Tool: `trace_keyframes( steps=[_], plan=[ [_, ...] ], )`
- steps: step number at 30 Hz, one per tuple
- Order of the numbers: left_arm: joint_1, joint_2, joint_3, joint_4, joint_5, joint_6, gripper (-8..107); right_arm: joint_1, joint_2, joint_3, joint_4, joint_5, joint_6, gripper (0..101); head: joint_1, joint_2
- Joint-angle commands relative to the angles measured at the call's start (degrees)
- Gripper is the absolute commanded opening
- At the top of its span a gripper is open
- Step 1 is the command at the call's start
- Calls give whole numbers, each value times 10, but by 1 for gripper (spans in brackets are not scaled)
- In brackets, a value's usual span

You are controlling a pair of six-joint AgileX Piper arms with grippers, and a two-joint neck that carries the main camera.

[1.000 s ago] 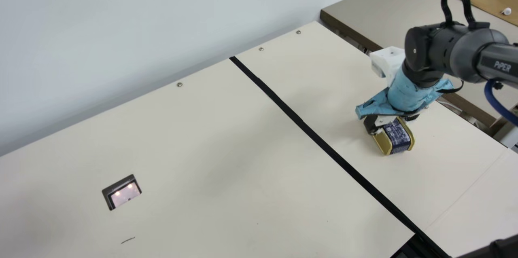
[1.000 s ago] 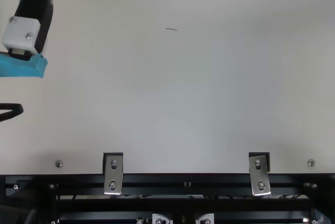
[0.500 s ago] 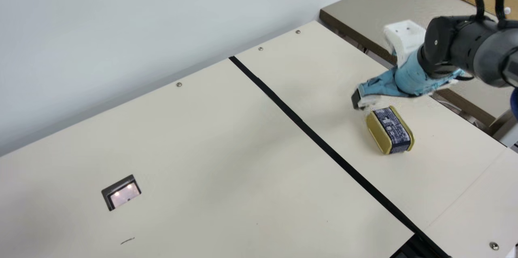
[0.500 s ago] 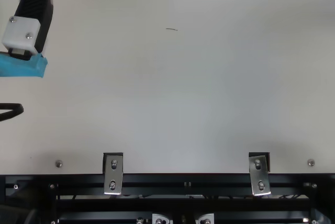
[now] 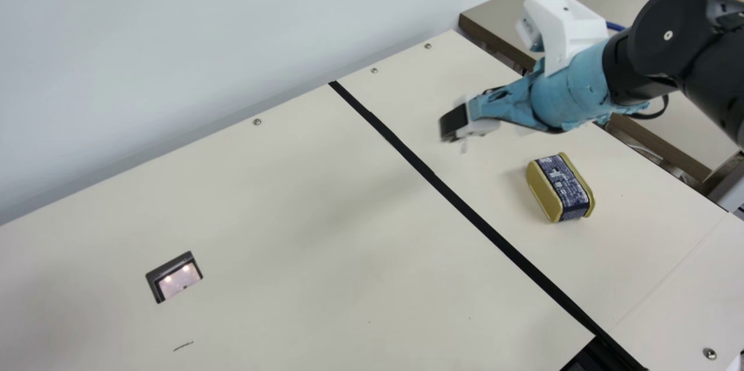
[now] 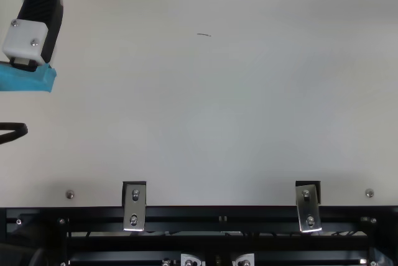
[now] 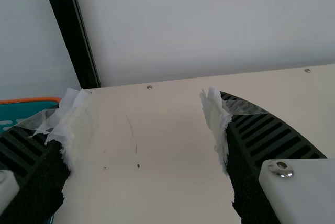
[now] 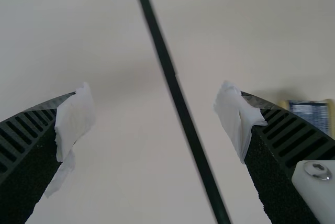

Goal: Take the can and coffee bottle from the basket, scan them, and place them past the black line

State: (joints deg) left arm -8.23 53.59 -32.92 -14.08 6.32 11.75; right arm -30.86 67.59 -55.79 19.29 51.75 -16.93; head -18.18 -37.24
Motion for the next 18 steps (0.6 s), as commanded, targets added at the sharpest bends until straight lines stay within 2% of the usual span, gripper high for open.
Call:
trace_keyframes(
  steps=[1,7,13,18],
  plan=[
    [0,0,0,0,0,0,90,20,-12,1,80,46,-10,101,-13,-12],
    [0,0,0,0,0,0,90,69,-26,5,170,120,-45,101,-13,-12],
    [0,0,0,0,0,0,90,120,-20,8,229,177,-92,101,-13,-12],
    [0,0,0,0,0,0,90,176,-13,20,256,181,-118,101,-13,-12]
  ],
)
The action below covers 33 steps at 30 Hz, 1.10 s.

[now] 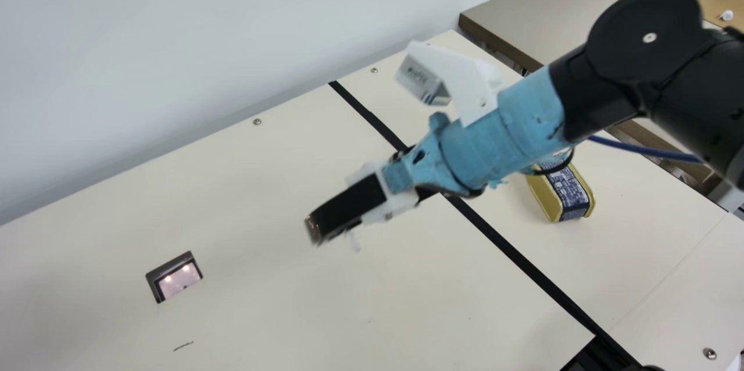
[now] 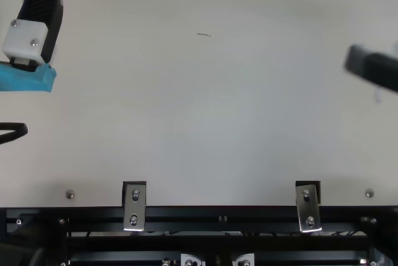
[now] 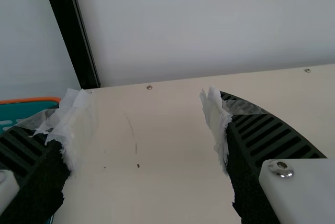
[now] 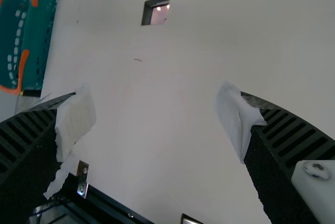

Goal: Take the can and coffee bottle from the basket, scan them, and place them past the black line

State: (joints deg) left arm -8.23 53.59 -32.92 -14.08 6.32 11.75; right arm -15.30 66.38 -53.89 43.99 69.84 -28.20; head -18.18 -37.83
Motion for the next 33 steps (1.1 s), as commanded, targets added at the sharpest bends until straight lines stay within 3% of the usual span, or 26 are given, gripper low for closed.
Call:
trace_keyframes(
  steps=[1,9,18,26,33],
  plan=[
    [0,0,0,0,0,0,90,29,-4,2,12,1,-7,101,-13,-7],
    [0,0,0,0,0,0,90,115,-64,2,38,1,14,101,-13,-7],
    [0,0,0,0,0,0,90,189,-133,-30,46,1,95,101,-13,-7],
    [0,0,0,0,0,0,90,184,-170,-64,34,1,150,101,-13,-7],
    [0,0,0,0,0,0,90,185,-172,-64,34,3,151,101,-13,-7]
  ],
)
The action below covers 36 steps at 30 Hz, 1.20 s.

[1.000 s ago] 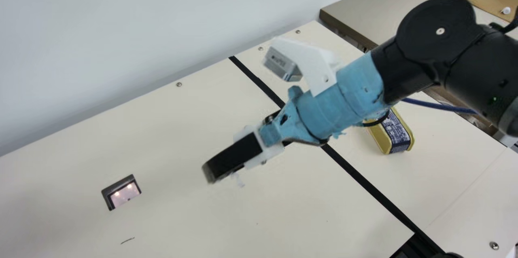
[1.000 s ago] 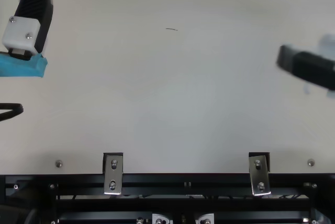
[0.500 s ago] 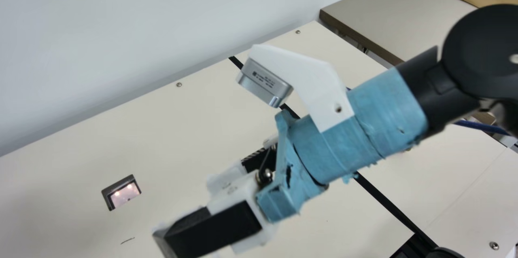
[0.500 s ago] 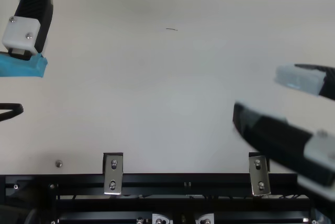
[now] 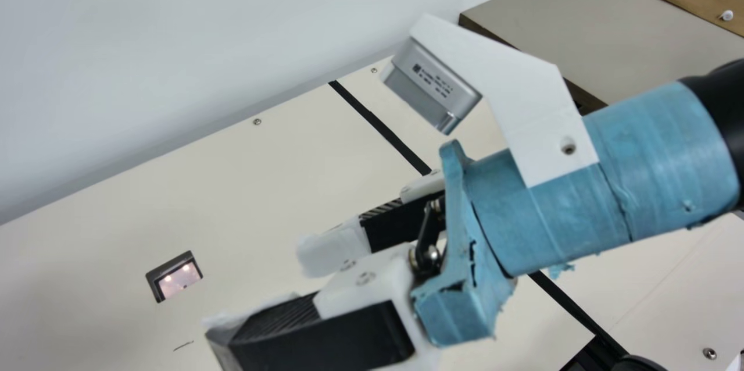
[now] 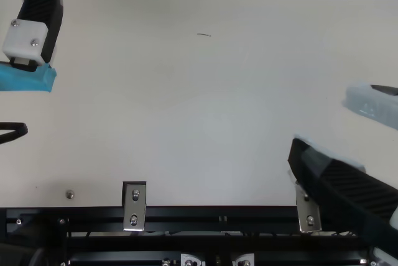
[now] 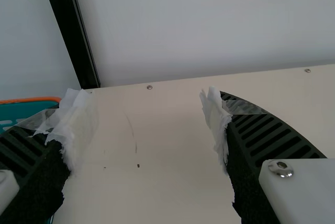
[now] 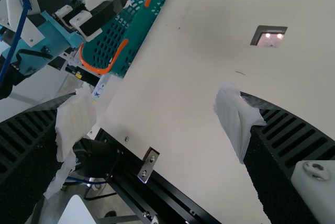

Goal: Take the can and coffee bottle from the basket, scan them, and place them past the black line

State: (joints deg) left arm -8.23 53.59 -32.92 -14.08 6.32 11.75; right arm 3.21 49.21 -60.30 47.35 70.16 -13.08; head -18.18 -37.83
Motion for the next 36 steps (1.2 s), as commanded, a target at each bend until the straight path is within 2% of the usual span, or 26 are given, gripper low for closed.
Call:
trace_keyframes(
  steps=[1,9,15,19,22,30,36],
  plan=[
    [0,0,0,0,0,0,90,0,0,0,0,0,0,101,-13,-7],
    [0,0,0,0,0,0,90,0,0,0,0,-1,0,101,-13,-7],
    [0,0,0,0,0,0,90,0,0,0,0,-2,0,101,6,32],
    [0,0,0,0,0,0,90,0,0,0,0,-2,0,101,13,105],
    [0,0,0,0,0,0,90,0,0,0,0,-2,0,101,7,177],
    [0,0,0,0,0,0,90,0,0,0,0,-2,0,101,-44,366],
    [0,0,0,0,0,0,90,0,0,0,0,-2,0,101,-62,482]
  ],
)
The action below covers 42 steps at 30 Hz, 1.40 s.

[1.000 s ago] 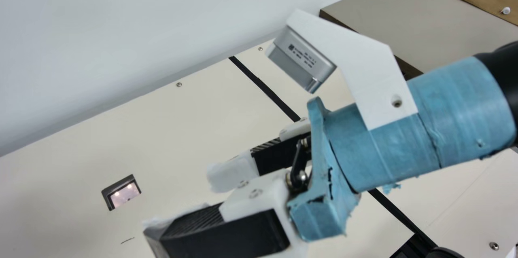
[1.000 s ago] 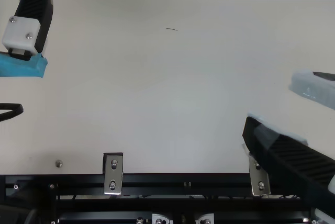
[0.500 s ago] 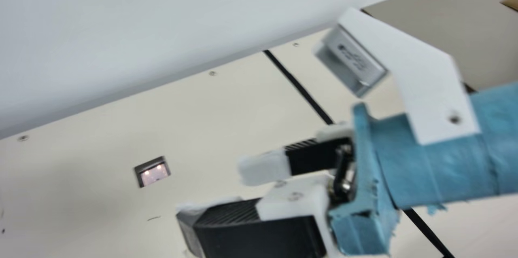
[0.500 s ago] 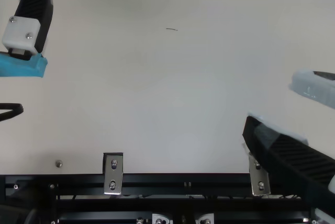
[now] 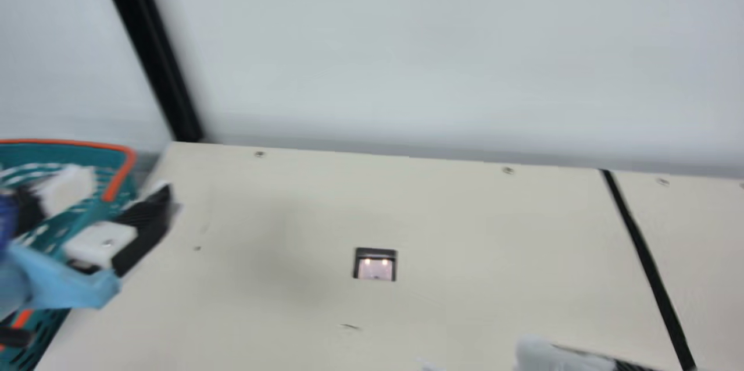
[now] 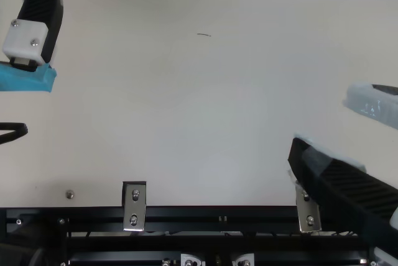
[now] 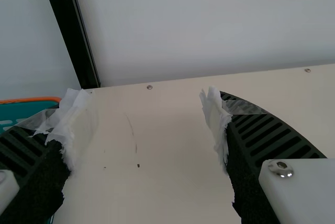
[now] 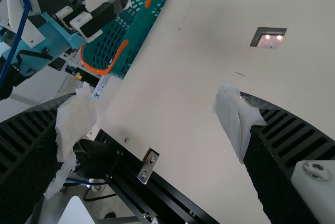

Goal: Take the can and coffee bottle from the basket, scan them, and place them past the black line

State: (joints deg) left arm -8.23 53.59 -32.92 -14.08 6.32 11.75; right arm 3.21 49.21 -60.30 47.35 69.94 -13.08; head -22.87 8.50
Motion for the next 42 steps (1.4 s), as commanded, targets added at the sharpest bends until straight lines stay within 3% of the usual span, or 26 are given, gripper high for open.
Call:
trace_keyframes(
  steps=[1,15,35,42],
  plan=[
    [0,0,0,0,0,0,90,0,0,0,0,0,0,101,-16,36],
    [0,0,0,0,0,0,90,0,0,0,0,0,0,101,-21,224],
    [5,4,-2,14,-3,-15,90,0,0,0,0,0,0,101,-21,224],
    [73,30,-48,32,2,-47,90,0,0,0,0,0,0,101,-21,224]
  ],
)
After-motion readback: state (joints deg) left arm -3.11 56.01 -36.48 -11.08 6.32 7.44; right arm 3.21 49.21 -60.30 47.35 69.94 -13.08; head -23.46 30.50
